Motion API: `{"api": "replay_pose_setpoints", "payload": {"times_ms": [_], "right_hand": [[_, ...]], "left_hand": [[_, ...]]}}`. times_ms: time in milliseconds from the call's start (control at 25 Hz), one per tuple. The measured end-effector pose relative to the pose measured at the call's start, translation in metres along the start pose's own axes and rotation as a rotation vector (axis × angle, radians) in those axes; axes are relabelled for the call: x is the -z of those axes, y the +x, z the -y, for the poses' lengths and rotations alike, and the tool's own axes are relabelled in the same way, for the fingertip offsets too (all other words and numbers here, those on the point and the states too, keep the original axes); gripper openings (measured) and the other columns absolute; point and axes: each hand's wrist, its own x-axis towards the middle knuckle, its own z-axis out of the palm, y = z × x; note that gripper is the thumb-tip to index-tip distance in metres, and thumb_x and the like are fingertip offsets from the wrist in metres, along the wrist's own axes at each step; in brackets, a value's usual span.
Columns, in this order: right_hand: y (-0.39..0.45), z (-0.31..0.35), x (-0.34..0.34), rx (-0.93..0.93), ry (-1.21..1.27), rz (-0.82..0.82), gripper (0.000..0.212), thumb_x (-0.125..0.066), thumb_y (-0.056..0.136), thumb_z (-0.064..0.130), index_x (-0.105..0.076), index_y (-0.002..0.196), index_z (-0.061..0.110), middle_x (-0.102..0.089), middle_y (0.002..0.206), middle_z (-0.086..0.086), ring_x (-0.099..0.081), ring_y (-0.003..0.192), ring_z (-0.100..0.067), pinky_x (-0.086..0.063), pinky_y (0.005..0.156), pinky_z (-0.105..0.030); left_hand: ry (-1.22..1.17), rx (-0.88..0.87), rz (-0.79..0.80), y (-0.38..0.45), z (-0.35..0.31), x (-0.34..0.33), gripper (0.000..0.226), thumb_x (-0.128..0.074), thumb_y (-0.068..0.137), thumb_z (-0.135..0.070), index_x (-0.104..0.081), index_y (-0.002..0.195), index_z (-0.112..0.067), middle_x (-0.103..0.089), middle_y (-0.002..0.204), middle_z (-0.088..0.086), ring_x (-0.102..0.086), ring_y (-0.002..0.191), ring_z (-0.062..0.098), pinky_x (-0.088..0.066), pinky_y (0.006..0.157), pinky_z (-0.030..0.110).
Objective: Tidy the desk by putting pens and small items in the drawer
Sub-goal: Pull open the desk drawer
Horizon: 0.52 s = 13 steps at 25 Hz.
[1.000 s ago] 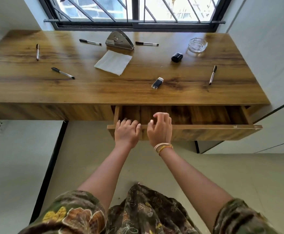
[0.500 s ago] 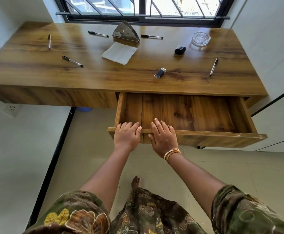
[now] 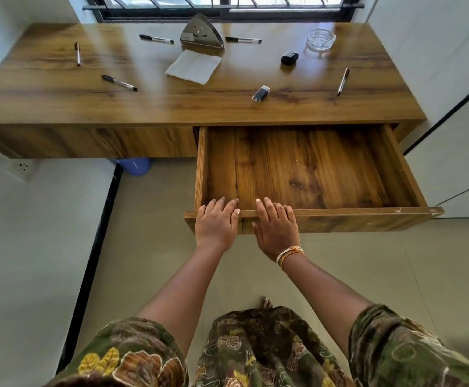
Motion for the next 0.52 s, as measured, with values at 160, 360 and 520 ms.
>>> {"api": "replay_pose_setpoints", "payload": {"times_ms": [160, 360, 520], "right_hand": [[-0.031, 0.007, 0.003, 0.006, -0.023, -0.010, 0.056, -0.037, 0.093, 0.041, -0.040, 0.140, 0.011, -0.052, 0.134, -0.013, -0.054, 0.106, -0.031, -0.040, 0.094, -0.047], [-0.065, 0.016, 0.006, 0.002, -0.030, -0.004, 0.056, -0.039, 0.092, 0.042, -0.042, 0.138, 0.010, -0.054, 0.130, -0.013, -0.054, 0.102, -0.031, -0.041, 0.092, -0.048], [-0.088, 0.020, 0.006, 0.005, -0.043, -0.014, 0.057, -0.041, 0.092, 0.041, -0.041, 0.139, 0.010, -0.054, 0.130, -0.014, -0.054, 0.101, -0.032, -0.040, 0.092, -0.048]], "left_hand": [[-0.008, -0.017, 0.010, -0.032, -0.001, -0.001, 0.050, -0.018, 0.101, -0.047, -0.042, 0.143, -0.035, -0.047, 0.147, -0.002, -0.038, 0.138, 0.021, -0.029, 0.112, 0.041], [-0.011, -0.019, 0.013, -0.067, -0.002, -0.002, 0.049, -0.019, 0.101, -0.045, -0.043, 0.142, -0.033, -0.048, 0.146, -0.002, -0.040, 0.135, 0.020, -0.032, 0.109, 0.040], [-0.013, -0.022, 0.019, -0.091, -0.004, -0.003, 0.048, -0.021, 0.102, -0.044, -0.045, 0.142, -0.032, -0.048, 0.146, -0.001, -0.041, 0.135, 0.021, -0.032, 0.108, 0.040]]}}
